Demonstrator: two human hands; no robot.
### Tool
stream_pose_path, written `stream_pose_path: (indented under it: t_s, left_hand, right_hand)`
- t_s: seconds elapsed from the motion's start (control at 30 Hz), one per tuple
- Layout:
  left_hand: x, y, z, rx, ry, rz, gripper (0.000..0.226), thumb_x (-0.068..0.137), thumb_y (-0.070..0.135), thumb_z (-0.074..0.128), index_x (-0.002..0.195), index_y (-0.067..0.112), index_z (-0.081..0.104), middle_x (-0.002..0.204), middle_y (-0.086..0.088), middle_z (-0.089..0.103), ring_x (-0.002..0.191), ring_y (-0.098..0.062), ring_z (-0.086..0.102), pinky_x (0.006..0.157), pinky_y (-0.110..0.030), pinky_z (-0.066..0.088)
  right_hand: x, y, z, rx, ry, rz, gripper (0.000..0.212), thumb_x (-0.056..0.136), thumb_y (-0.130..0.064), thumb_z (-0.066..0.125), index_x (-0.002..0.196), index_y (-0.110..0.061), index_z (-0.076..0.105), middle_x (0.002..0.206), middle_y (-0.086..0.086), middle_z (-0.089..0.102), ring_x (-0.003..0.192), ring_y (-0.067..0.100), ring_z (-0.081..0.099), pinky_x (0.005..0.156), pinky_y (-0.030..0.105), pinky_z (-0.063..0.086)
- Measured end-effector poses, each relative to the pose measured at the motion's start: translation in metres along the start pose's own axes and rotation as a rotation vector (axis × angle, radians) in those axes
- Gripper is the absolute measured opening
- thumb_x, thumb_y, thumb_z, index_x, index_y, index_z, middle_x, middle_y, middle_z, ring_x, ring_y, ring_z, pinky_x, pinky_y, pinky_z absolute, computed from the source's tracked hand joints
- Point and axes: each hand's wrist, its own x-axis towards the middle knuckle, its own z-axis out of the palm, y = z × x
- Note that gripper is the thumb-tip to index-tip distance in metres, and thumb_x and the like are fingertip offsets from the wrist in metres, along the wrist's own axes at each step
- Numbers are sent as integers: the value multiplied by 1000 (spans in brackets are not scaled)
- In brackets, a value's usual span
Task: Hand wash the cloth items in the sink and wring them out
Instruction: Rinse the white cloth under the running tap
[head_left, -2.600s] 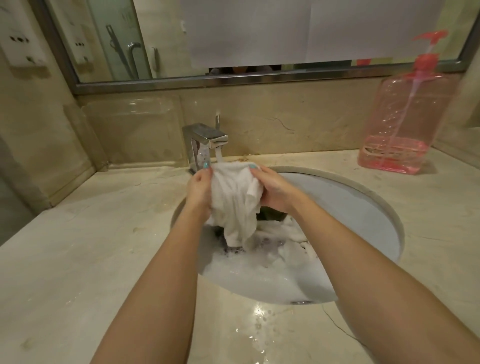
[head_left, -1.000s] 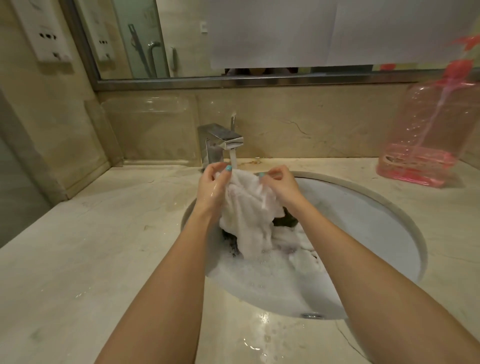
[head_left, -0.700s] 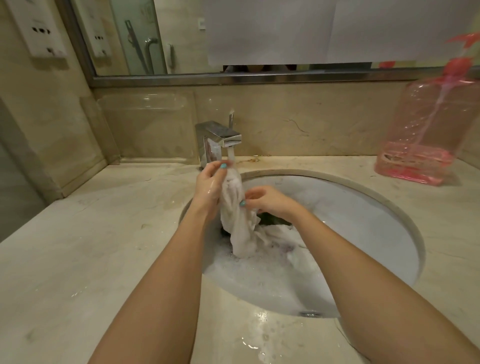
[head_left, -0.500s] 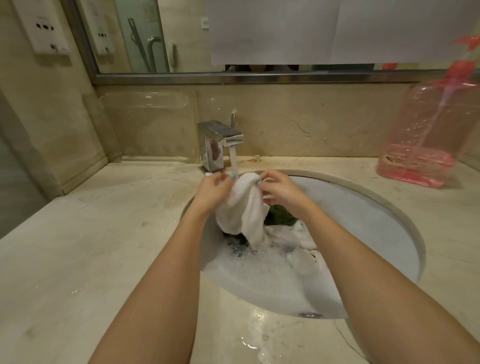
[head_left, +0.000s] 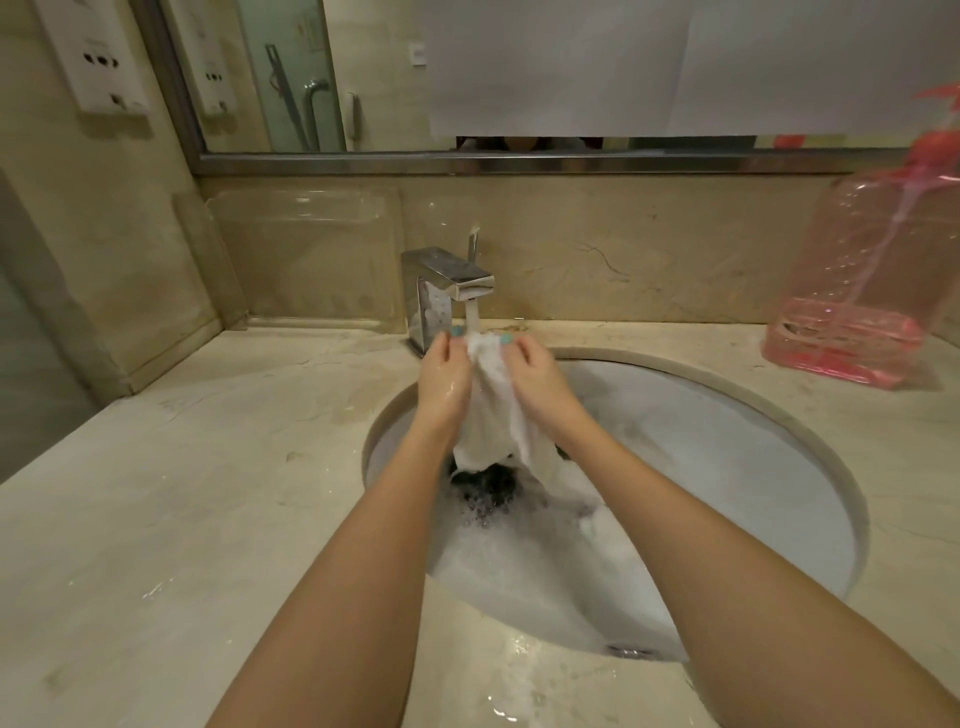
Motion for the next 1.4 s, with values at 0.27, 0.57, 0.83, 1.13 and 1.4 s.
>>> stream_pose_path:
  t_s: [0.27,0.57,0.83,1.13,1.4]
  left_hand:
    - [-8,-2,7,-85,30,41,34,100,34,50,92,4,63,87,-15,66,81,-20,61,78,-39,53]
    - [10,-8,2,45,138,-66,28,90,25,53,65,14,59,68,-7,61,71,-26,55,67,-38,48]
    - [8,-9,11,60,15,-103,29,94,30,54,74,10,62,80,-15,66,77,-25,60,70,-35,49]
    - [-2,-6,-4,126,-34,44,29,102,31,44,87,10,58,69,3,48,65,-12,44,63,-30,38]
    - [11,-11,-24,-171,-3,-41,29,102,36,47,90,12,57,93,-14,56,85,-24,55,82,-44,49]
  right_hand:
    - [11,-9,29,234,102,188,28,102,-28,44,91,-11,63,85,7,65,78,17,62,66,26,48]
    - [-5,-6,32,193,79,38,28,103,-21,39,96,-11,65,87,5,66,84,12,61,69,22,47]
    - [-1,-6,24,123,255,-30,40,103,-22,40,65,-17,49,64,0,51,59,7,48,52,16,37]
    - [11,18,19,-84,169,213,38,105,-35,32,80,-17,54,76,1,54,66,11,49,61,27,39]
    - [6,34,-17,-170,-348,240,28,96,-32,56,118,-14,58,104,-5,58,101,18,56,77,28,49]
